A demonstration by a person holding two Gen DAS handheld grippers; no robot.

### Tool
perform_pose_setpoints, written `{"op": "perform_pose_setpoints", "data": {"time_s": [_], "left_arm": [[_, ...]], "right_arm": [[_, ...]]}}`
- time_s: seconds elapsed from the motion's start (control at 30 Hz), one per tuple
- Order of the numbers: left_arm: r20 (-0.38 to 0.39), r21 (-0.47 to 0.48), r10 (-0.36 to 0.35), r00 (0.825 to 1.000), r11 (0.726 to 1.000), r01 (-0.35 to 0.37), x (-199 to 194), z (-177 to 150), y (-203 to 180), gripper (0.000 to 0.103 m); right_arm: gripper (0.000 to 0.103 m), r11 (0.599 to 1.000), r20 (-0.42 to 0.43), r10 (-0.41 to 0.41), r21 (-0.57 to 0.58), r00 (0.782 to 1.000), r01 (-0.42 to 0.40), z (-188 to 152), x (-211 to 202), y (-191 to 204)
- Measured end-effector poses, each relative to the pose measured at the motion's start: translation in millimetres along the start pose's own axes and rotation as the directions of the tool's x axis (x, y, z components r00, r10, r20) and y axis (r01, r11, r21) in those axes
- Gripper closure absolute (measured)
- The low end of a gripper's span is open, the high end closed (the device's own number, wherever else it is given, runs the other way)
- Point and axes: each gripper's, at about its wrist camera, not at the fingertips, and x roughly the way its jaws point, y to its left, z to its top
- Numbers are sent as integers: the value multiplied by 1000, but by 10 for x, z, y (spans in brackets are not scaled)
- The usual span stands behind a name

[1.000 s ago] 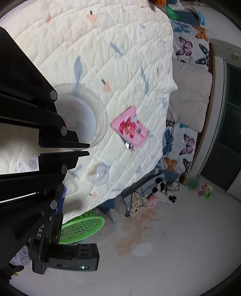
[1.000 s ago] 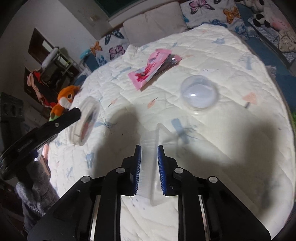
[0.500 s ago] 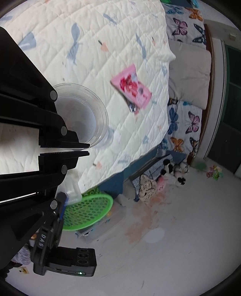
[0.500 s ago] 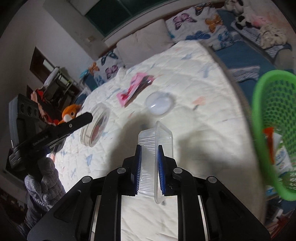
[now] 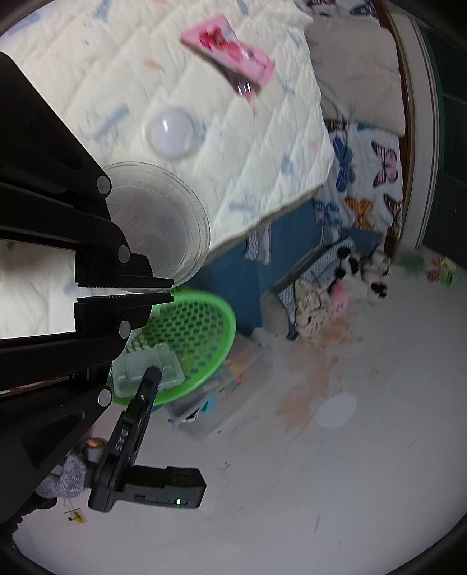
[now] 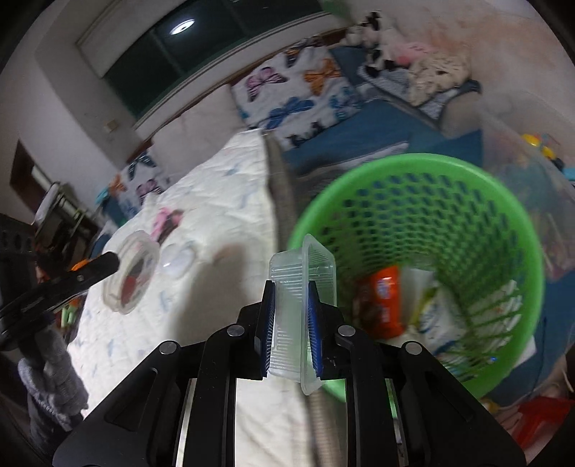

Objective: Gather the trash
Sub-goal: 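Drop the rectangular clear box into the basket while the left gripper drops the round container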

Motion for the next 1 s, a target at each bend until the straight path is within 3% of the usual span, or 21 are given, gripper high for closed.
{"op": "perform_pose_setpoints", "data": {"time_s": [0.13, 0.37, 0.43, 0.67, 1.0], "left_arm": [[-25, 31, -29, 999, 999, 30, 224, 65, -250, 99], [-68, 68, -81, 994, 994, 85, 544, 151, -593, 99], [-76, 76, -98, 992, 992, 104, 636, 167, -685, 99], [-129, 57, -148, 981, 986, 156, 1015, 160, -862, 99], [-203, 49, -176, 963, 981, 189, 1372, -7, -1004, 94]], "right_arm": [[82, 999, 8, -31, 36, 999, 31, 15, -44, -279], [71, 995, 17, -56, 89, 998, 54, -20, -141, -598], [62, 994, 28, -66, 93, 997, 63, -46, -202, -643], [49, 991, 59, -92, 101, 994, 86, -160, -395, -765], [45, 989, 78, -101, 118, 992, 92, -339, -560, -852]]}}
